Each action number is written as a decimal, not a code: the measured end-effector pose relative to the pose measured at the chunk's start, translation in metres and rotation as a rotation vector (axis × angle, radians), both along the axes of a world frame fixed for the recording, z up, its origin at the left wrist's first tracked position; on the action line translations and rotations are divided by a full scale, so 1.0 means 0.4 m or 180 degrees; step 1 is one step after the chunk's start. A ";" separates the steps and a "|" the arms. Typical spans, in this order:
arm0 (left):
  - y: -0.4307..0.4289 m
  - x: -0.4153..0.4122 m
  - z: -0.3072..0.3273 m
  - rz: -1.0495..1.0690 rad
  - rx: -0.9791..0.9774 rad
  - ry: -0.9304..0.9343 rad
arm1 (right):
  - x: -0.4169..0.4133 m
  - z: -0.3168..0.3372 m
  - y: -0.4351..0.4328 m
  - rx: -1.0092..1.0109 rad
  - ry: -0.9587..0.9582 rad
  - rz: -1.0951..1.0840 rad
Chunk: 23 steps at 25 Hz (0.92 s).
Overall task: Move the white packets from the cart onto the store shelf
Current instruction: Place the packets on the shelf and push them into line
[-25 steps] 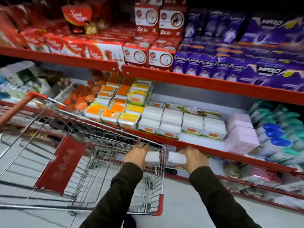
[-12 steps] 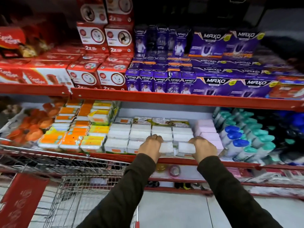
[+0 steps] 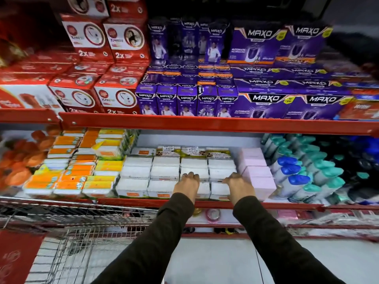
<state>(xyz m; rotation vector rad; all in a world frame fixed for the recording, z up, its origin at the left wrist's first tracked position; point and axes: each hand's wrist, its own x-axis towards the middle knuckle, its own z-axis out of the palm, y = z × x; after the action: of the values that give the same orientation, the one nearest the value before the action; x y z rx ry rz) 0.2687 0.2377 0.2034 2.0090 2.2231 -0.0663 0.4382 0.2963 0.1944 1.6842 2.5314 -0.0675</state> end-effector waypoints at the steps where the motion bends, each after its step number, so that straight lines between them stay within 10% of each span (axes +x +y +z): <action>1: -0.002 0.000 -0.011 0.0003 -0.0024 -0.0049 | -0.003 -0.009 0.001 0.0011 -0.0037 0.0014; 10: -0.030 -0.011 -0.036 0.0094 0.0377 -0.0488 | 0.011 -0.042 -0.032 0.0051 0.0916 -0.0155; 13: -0.091 0.023 -0.031 0.1162 0.1218 -0.2050 | 0.001 -0.038 -0.111 -0.0489 0.3245 -0.1420; 17: -0.100 0.085 -0.022 0.4022 0.1383 -0.5555 | -0.029 -0.025 -0.148 -0.2455 0.6809 -0.4122; 23: -0.063 0.094 0.044 0.5052 0.0777 -0.7210 | -0.047 -0.041 -0.100 -0.3013 0.7101 -0.4667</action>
<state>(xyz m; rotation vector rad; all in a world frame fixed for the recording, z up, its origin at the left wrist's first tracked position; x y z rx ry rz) 0.3063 0.2125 0.2211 -0.6374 1.0699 1.5004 0.4192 0.2562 0.1779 -1.1689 0.3021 1.8003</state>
